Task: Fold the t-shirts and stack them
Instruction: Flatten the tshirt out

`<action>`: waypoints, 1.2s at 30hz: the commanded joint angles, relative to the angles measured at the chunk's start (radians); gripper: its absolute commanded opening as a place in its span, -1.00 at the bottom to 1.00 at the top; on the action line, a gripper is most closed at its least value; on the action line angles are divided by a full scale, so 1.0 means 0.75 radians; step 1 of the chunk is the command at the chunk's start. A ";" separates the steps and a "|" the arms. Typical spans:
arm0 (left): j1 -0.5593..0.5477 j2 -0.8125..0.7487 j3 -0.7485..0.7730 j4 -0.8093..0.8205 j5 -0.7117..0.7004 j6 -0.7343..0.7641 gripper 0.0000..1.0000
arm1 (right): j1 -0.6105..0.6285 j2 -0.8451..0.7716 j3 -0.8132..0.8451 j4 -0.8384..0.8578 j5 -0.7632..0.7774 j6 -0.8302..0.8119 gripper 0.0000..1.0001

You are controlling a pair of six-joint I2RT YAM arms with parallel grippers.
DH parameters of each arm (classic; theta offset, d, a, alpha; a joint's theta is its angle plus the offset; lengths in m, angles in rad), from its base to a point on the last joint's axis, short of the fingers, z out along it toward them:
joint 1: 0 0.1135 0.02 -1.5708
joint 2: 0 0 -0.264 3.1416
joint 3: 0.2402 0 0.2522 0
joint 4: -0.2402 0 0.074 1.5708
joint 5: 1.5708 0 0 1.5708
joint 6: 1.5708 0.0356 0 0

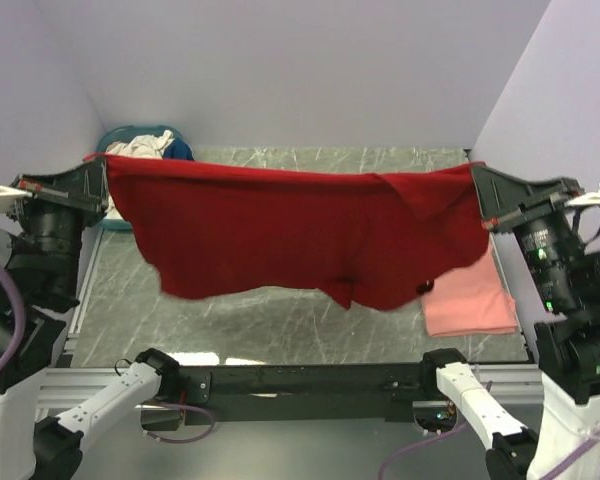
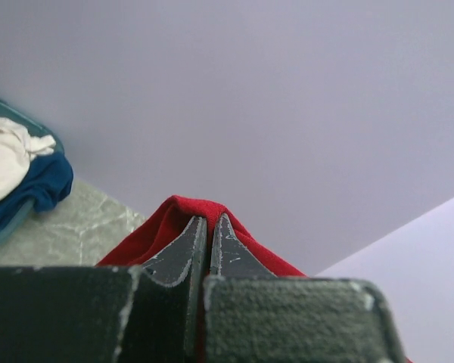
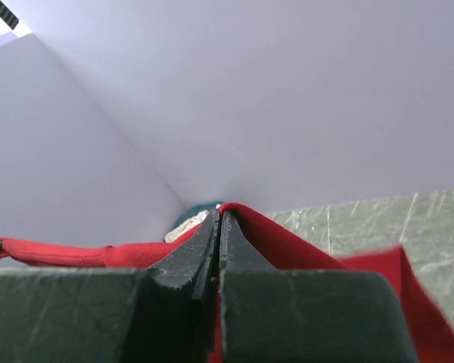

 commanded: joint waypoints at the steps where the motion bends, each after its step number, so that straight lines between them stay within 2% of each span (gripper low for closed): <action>1: 0.006 0.095 -0.012 0.213 -0.132 0.127 -0.99 | -0.003 0.174 0.035 0.088 0.034 -0.001 -1.00; 6: 0.010 0.280 -0.078 0.481 -0.188 0.209 -0.99 | -0.007 0.332 0.066 0.244 0.030 0.007 -1.00; 9: 0.114 0.424 -0.080 0.616 -0.104 0.217 -0.99 | -0.017 0.491 0.103 0.340 0.019 0.013 -1.00; 12: 0.234 0.610 0.006 0.676 0.076 0.140 -0.99 | -0.044 0.612 0.197 0.422 -0.001 0.025 -1.00; 13: 0.312 0.663 0.091 0.684 0.129 0.115 -0.99 | -0.054 0.700 0.235 0.438 -0.011 0.027 -1.00; 16: 0.413 0.875 0.300 0.733 0.286 0.080 -0.99 | -0.085 0.902 0.472 0.459 -0.036 0.021 -1.00; 20: 0.509 1.159 0.615 0.715 0.462 0.035 -0.99 | -0.142 1.152 0.924 0.430 -0.073 0.027 -1.00; 21: 0.543 1.193 0.703 0.711 0.483 0.027 -0.99 | -0.150 1.213 0.982 0.430 -0.083 0.041 -1.00; 23: 0.578 1.244 0.742 0.733 0.528 0.001 -0.99 | -0.166 1.234 1.017 0.485 -0.093 0.060 -1.00; 26: 0.650 1.234 0.696 0.762 0.595 -0.038 -0.99 | -0.177 1.155 0.821 0.603 -0.093 0.076 -1.00; 29: 0.695 1.156 0.508 0.798 0.651 -0.077 -0.99 | -0.175 1.030 0.531 0.683 -0.085 0.091 -1.00; 32: 0.717 1.071 0.264 0.799 0.673 -0.104 -0.99 | -0.175 0.922 0.212 0.720 -0.118 0.148 -1.00; 33: 0.722 1.046 0.126 0.790 0.681 -0.112 -0.99 | -0.177 0.863 0.120 0.739 -0.128 0.164 -1.00; 34: 0.726 1.005 0.050 0.794 0.700 -0.128 -0.99 | -0.177 0.830 -0.069 0.755 -0.140 0.185 -1.00; 36: 0.730 0.970 -0.177 0.782 0.714 -0.159 -0.99 | -0.175 0.742 -0.258 0.792 -0.159 0.254 -1.00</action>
